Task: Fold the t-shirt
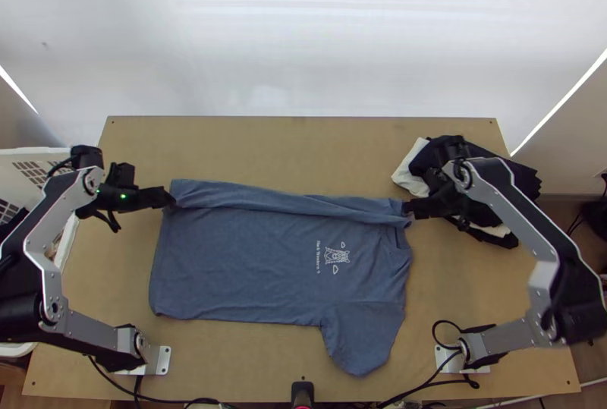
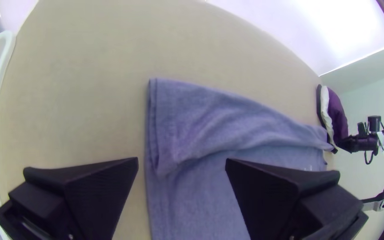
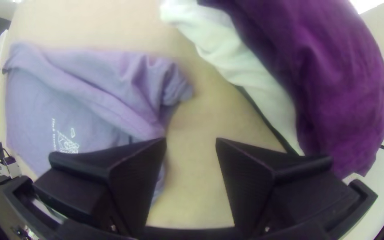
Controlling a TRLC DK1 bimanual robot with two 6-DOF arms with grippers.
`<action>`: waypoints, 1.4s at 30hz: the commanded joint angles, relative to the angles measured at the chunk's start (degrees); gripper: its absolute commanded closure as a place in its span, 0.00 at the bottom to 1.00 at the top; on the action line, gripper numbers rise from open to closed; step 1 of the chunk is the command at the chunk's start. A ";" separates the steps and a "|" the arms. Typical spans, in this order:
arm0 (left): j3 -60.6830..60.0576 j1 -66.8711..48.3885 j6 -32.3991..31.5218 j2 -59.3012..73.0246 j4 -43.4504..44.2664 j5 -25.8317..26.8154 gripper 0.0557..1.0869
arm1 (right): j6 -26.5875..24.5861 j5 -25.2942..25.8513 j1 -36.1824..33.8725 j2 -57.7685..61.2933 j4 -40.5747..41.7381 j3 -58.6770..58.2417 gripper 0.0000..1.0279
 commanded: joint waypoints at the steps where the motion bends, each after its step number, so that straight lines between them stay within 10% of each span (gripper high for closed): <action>1: 1.65 1.24 -0.41 -4.93 -1.35 -0.06 0.04 | 1.03 0.66 0.96 -9.02 -3.83 -0.22 0.45; 14: -3.28 -7.72 15.14 -22.77 -20.95 -0.68 0.04 | 12.63 -11.12 9.93 -20.80 -16.22 -11.29 0.45; 18: -3.98 -11.24 14.53 -24.88 -20.95 -0.68 0.04 | 12.98 -11.56 11.68 -26.08 -12.79 -18.15 0.32; 23: -4.24 -13.17 13.30 -24.88 -20.16 -0.68 0.04 | 27.48 -12.53 18.63 -30.03 -10.51 -26.06 0.11; 42: -0.90 -15.72 7.76 -23.21 -18.75 -0.77 0.04 | 42.60 -12.97 29.35 -38.29 6.28 -40.29 0.15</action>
